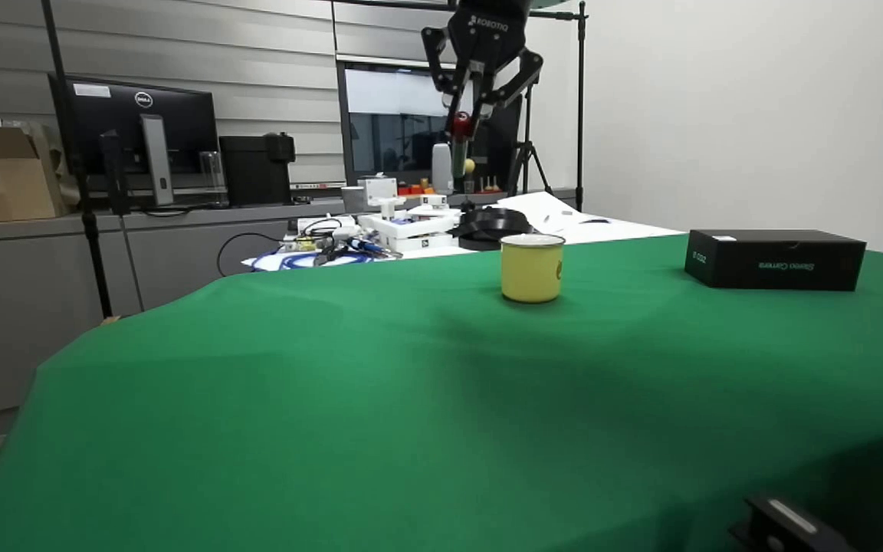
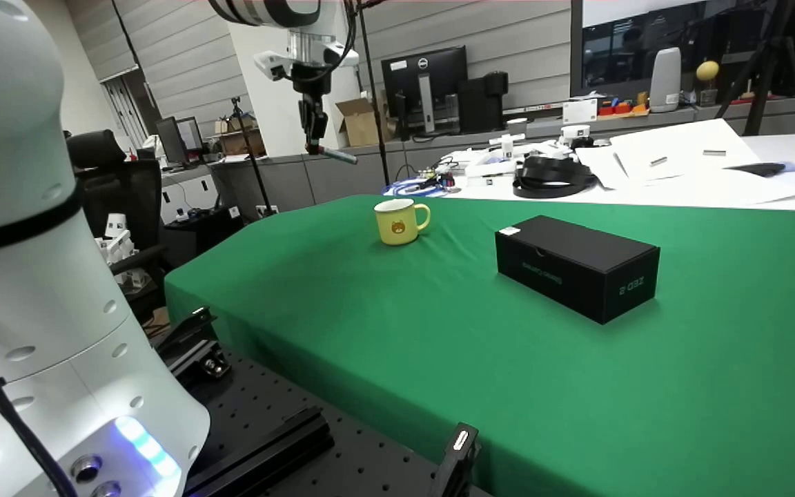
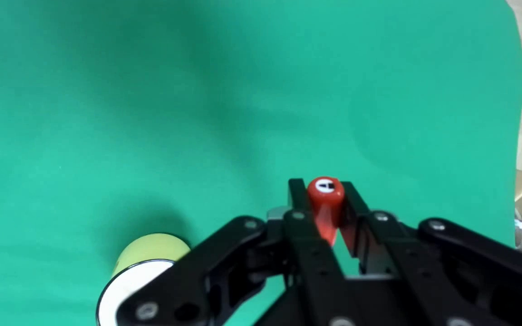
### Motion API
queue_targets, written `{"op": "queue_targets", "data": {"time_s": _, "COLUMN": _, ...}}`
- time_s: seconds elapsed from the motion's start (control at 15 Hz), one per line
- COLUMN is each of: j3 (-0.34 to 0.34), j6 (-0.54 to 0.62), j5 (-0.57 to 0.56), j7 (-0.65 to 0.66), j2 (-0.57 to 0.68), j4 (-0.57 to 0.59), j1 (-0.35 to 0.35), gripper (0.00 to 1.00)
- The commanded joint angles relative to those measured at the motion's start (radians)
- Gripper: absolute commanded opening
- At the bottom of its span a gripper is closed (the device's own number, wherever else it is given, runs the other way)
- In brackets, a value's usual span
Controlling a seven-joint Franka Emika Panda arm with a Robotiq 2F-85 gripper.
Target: Put the marker on the table
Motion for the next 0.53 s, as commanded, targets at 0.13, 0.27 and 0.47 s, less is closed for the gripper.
{"op": "queue_targets", "data": {"time_s": 0.13, "j3": 0.048, "j6": 0.202, "j5": -0.246, "j7": -0.020, "j2": 0.014, "j4": -0.120, "j1": 0.066, "gripper": 0.05}}
{"op": "queue_targets", "data": {"time_s": 0.27, "j3": 0.045, "j6": 0.306, "j5": -0.362, "j7": -0.013, "j2": 0.042, "j4": -0.159, "j1": 0.090, "gripper": 0.05}}
{"op": "queue_targets", "data": {"time_s": 0.47, "j3": 0.011, "j6": 0.448, "j5": -0.520, "j7": 0.023, "j2": 0.113, "j4": -0.193, "j1": 0.127, "gripper": 0.05}}
